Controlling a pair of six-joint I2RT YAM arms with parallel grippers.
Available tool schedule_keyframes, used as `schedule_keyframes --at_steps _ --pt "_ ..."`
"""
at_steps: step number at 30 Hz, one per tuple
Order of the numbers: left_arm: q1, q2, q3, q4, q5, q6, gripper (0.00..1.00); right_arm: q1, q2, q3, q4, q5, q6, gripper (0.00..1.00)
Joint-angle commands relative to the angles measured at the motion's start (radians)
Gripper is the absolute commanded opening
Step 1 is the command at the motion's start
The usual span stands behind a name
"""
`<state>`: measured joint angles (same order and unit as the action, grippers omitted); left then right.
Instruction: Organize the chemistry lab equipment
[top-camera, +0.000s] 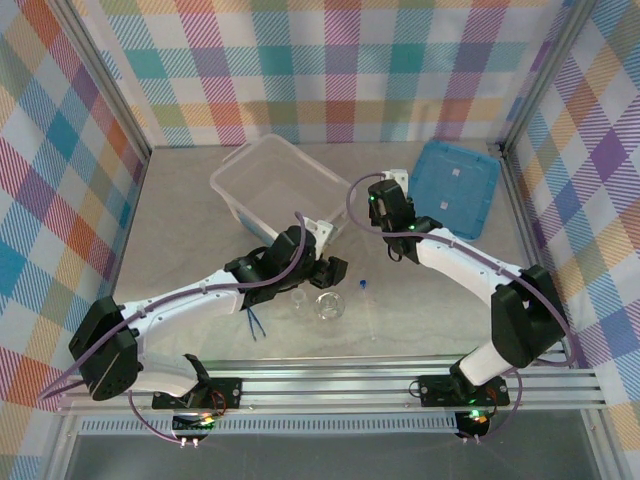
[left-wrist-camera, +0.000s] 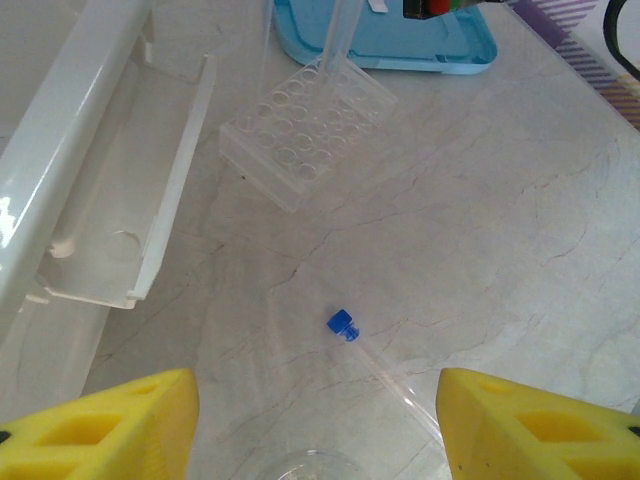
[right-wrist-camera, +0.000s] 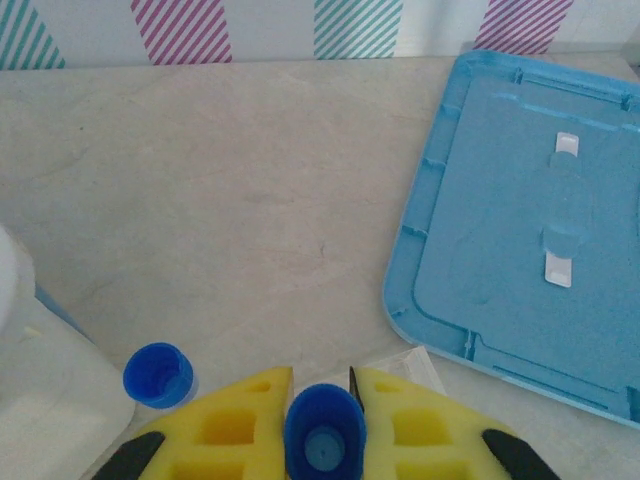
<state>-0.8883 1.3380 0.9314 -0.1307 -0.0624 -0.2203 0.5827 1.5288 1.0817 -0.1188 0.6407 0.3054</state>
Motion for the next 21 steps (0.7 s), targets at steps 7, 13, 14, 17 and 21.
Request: schedule_keyframes --at_steps 7,13,14,17,21 --pt "0.013 -0.023 -0.016 -0.014 -0.002 -0.009 0.64 -0.026 0.038 0.006 0.068 0.02 0.015 0.16" --pt "0.015 -0.021 -0.009 -0.015 -0.001 -0.007 0.64 -0.042 0.056 0.003 0.076 0.016 0.02 0.16" --pt "0.015 -0.021 -0.008 -0.017 -0.001 -0.005 0.64 -0.043 0.059 0.002 0.078 0.016 0.024 0.16" --pt "0.015 -0.02 -0.007 -0.018 0.0 -0.005 0.64 -0.051 0.067 0.0 0.08 0.01 0.031 0.16" --pt "0.015 -0.017 -0.009 -0.014 0.003 -0.008 0.64 -0.055 0.076 -0.006 0.085 0.006 0.035 0.16"
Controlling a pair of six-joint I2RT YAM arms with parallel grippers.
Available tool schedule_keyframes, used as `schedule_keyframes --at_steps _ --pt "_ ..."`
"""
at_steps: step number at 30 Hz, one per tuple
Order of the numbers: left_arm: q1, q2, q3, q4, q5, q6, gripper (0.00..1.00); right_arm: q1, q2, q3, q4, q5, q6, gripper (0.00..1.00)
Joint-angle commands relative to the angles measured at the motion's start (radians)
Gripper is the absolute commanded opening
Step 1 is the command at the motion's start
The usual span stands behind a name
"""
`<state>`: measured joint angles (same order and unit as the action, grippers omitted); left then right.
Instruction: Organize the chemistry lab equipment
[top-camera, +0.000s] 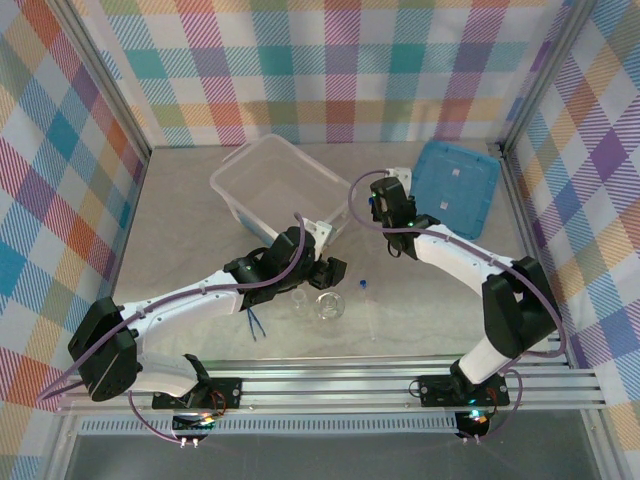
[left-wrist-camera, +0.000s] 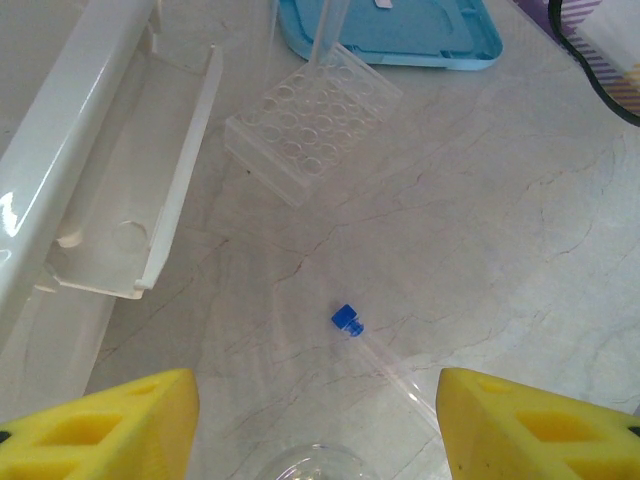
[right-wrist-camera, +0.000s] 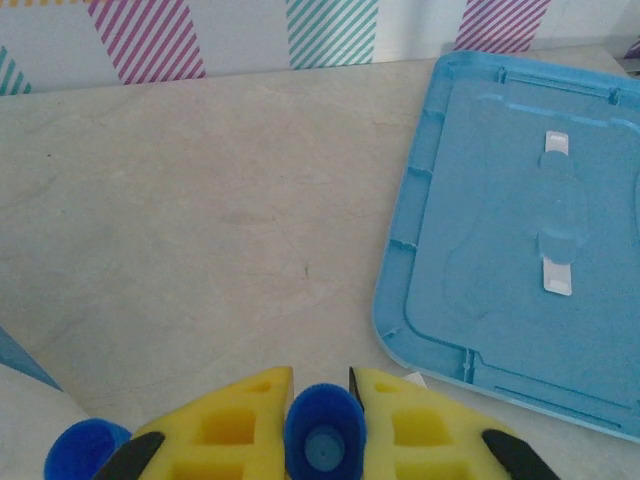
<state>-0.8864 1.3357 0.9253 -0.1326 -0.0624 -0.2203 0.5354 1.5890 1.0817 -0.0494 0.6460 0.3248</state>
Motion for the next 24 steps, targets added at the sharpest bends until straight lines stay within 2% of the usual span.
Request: schedule_keyframes --at_steps 1,8,24 --pt "0.014 -0.014 -0.003 -0.012 0.003 -0.008 0.64 -0.007 0.016 -0.008 0.016 -0.001 0.017 0.16" --pt "0.015 -0.008 -0.003 -0.007 0.007 -0.008 0.64 -0.008 0.011 -0.04 0.029 -0.017 0.036 0.16" --pt "0.02 0.022 -0.005 0.018 0.033 -0.02 0.64 0.0 -0.016 -0.091 0.028 -0.042 0.058 0.24"
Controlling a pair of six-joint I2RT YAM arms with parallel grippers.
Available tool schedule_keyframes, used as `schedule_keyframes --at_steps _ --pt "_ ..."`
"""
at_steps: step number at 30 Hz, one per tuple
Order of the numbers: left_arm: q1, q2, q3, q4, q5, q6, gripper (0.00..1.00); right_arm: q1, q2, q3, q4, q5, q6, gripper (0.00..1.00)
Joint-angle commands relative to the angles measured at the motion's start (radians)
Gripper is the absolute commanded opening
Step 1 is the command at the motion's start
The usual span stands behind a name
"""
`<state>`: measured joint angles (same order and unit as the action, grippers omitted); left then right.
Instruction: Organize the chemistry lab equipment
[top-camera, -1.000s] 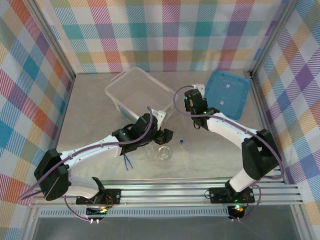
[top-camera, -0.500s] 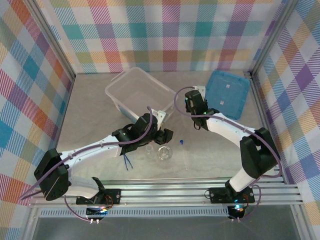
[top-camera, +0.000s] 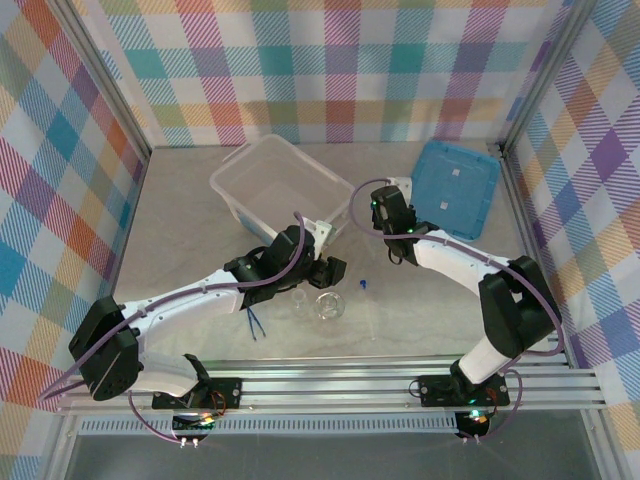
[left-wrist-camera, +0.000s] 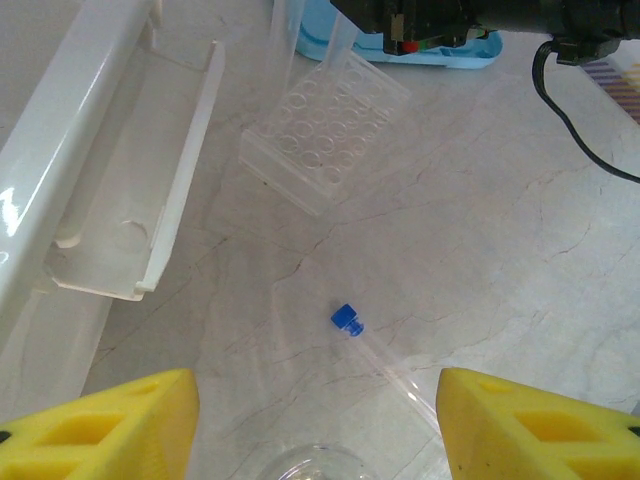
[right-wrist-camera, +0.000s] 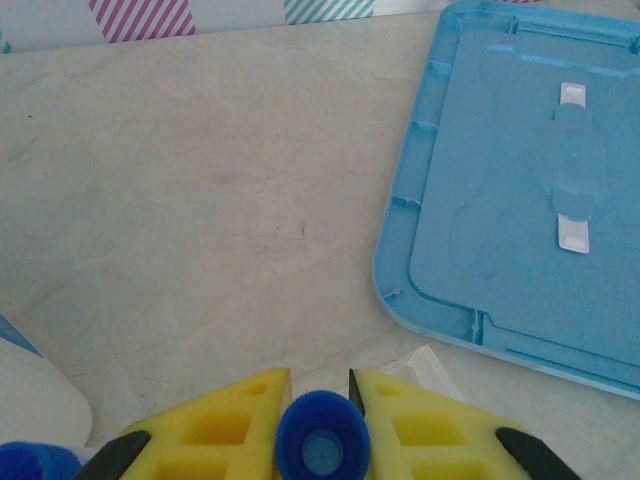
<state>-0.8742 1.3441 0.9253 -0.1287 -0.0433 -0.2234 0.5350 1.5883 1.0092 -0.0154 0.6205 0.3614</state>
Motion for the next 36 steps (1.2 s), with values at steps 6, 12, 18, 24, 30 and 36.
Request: schedule_keyframes --at_steps 6,12,18,24,30,36 --pt "0.007 0.022 0.004 0.012 0.017 -0.017 0.64 0.001 -0.033 -0.014 -0.019 -0.015 0.022 0.29" --pt "0.007 0.021 0.006 0.003 0.007 -0.011 0.64 0.002 -0.058 -0.004 -0.036 -0.015 0.019 0.33" --pt "0.007 0.017 0.007 -0.008 -0.006 -0.004 0.64 0.002 -0.089 -0.004 -0.053 -0.015 0.017 0.38" --pt "0.007 0.011 0.009 -0.013 -0.009 0.0 0.64 0.005 -0.112 -0.006 -0.063 -0.014 0.015 0.39" --pt "0.006 0.005 0.014 -0.022 -0.016 0.003 0.64 0.008 -0.163 -0.02 -0.069 -0.009 0.013 0.4" --pt "0.006 0.0 0.016 -0.026 -0.029 0.007 0.64 0.01 -0.214 -0.034 -0.086 -0.002 0.007 0.41"
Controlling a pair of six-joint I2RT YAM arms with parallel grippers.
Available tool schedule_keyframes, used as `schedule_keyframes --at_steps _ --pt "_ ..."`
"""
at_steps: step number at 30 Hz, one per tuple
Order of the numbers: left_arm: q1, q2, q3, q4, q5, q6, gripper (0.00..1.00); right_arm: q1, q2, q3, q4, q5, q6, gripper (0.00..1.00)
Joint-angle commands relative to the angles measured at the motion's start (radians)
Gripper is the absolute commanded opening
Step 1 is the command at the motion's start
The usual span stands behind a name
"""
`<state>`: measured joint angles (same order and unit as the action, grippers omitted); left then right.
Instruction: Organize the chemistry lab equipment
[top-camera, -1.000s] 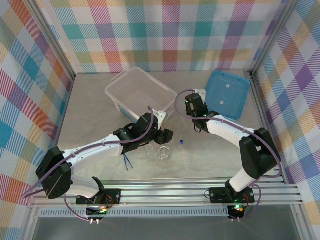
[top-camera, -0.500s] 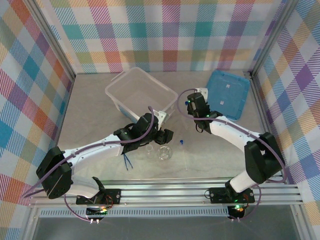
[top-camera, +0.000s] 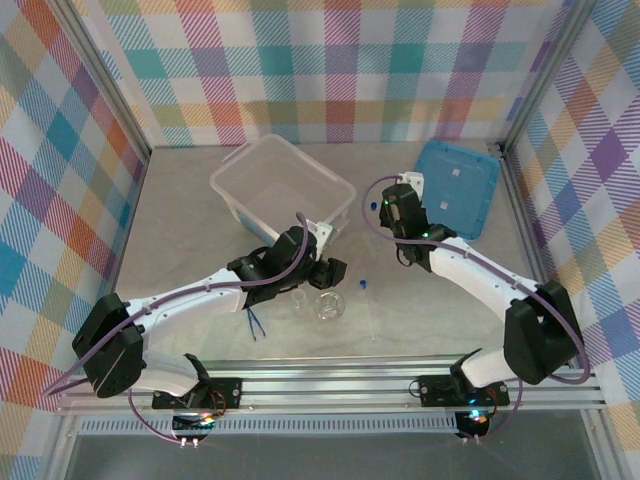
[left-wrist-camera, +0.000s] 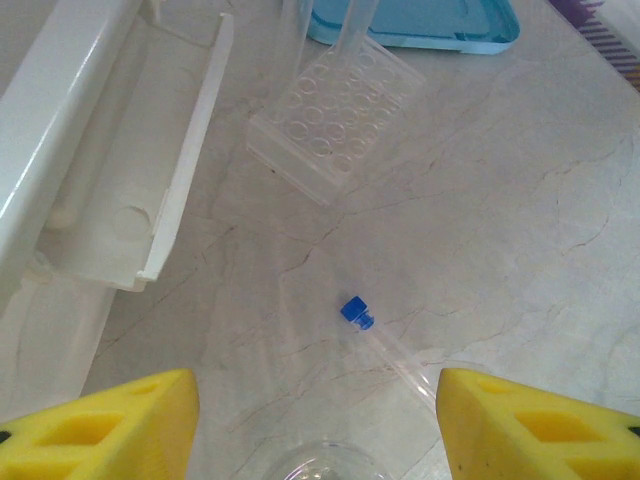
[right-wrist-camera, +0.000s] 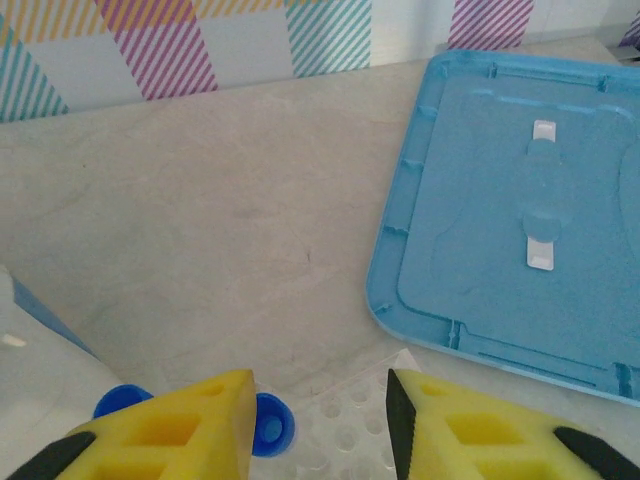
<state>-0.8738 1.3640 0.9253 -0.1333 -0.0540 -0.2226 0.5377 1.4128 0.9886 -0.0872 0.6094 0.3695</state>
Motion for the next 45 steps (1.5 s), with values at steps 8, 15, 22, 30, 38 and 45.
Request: schedule_keyframes --at_steps 8,15,22,30,38,45 --pt "-0.005 -0.019 0.027 -0.035 -0.037 0.015 0.64 0.01 -0.117 -0.019 -0.055 0.013 -0.006 0.42" --pt "-0.019 -0.017 0.042 -0.049 -0.056 0.025 0.64 0.016 -0.16 -0.012 -0.088 0.011 -0.009 0.42" --pt "-0.048 -0.013 0.068 -0.081 -0.104 0.053 0.64 0.036 -0.214 -0.013 -0.139 0.011 -0.006 0.44" --pt "-0.079 -0.014 0.07 -0.108 -0.155 0.074 0.64 0.078 -0.286 -0.017 -0.235 0.009 0.013 0.45" --pt "-0.108 -0.007 0.07 -0.114 -0.197 0.087 0.64 0.133 -0.337 -0.034 -0.318 0.012 0.048 0.45" --pt "-0.117 -0.005 0.07 -0.119 -0.222 0.104 0.64 0.212 -0.352 -0.044 -0.379 0.043 0.09 0.45"
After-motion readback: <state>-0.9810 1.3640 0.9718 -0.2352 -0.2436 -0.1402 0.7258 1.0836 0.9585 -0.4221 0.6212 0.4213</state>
